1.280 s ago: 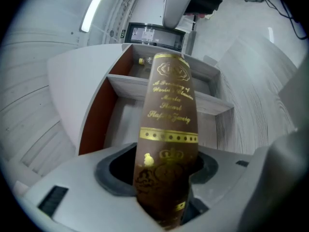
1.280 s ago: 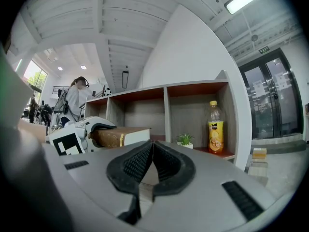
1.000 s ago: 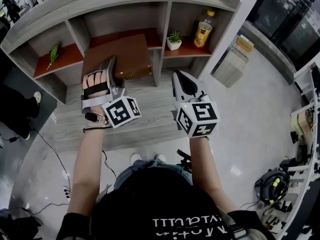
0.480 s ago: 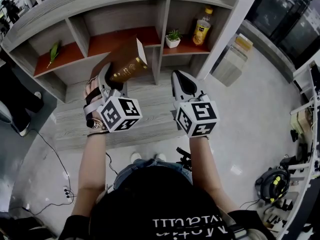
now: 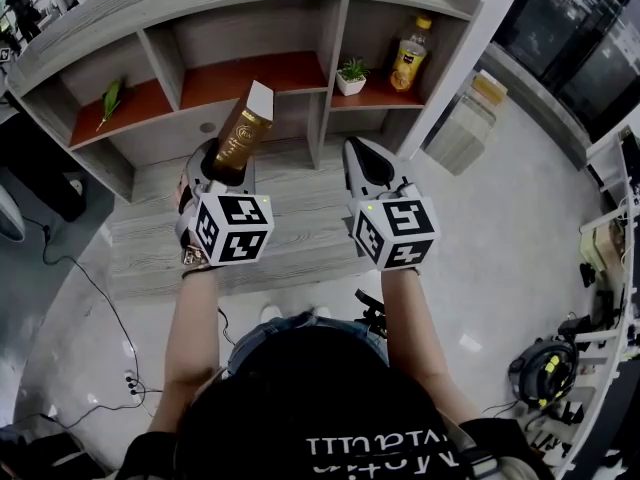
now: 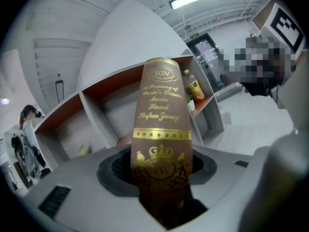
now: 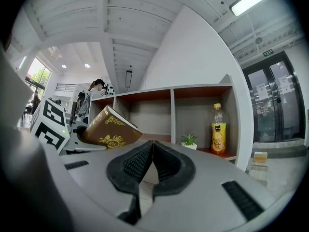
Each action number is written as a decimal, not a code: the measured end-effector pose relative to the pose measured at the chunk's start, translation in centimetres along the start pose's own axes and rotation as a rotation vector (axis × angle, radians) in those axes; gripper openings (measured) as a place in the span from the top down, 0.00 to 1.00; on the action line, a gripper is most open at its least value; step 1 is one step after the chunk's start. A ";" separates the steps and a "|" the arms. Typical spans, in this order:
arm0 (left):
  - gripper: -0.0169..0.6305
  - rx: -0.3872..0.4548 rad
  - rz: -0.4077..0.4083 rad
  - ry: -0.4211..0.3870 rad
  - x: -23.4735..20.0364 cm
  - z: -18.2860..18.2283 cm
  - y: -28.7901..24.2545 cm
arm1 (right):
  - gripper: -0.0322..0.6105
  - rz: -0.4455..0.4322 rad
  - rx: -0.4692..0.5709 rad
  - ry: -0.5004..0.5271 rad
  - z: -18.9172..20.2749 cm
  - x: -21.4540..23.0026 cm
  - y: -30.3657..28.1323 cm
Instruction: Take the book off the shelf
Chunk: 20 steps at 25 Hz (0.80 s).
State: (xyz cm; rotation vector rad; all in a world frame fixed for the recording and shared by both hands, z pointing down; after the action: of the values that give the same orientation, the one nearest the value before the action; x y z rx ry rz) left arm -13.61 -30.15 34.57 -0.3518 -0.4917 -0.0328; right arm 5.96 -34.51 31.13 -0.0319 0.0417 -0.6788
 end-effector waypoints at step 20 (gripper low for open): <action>0.61 -0.054 0.044 0.332 -0.1 4.2 0.2 | 0.93 -0.070 -0.051 0.029 2.5 -3.3 -1.1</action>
State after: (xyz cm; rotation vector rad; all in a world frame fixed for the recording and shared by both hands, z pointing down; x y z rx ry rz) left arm -15.59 -28.51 37.93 -0.4010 -0.1543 -0.0604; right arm 2.89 -33.24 33.72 -0.0732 0.0858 -0.7480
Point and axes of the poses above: the fingertips, and each gripper's own axes: y backward along the fingers, x to its right, z out of its underside, the point moved 4 cm from there along y, backward along the fingers, and after that the axes turned 6 degrees about z, right-handed, at the moved point
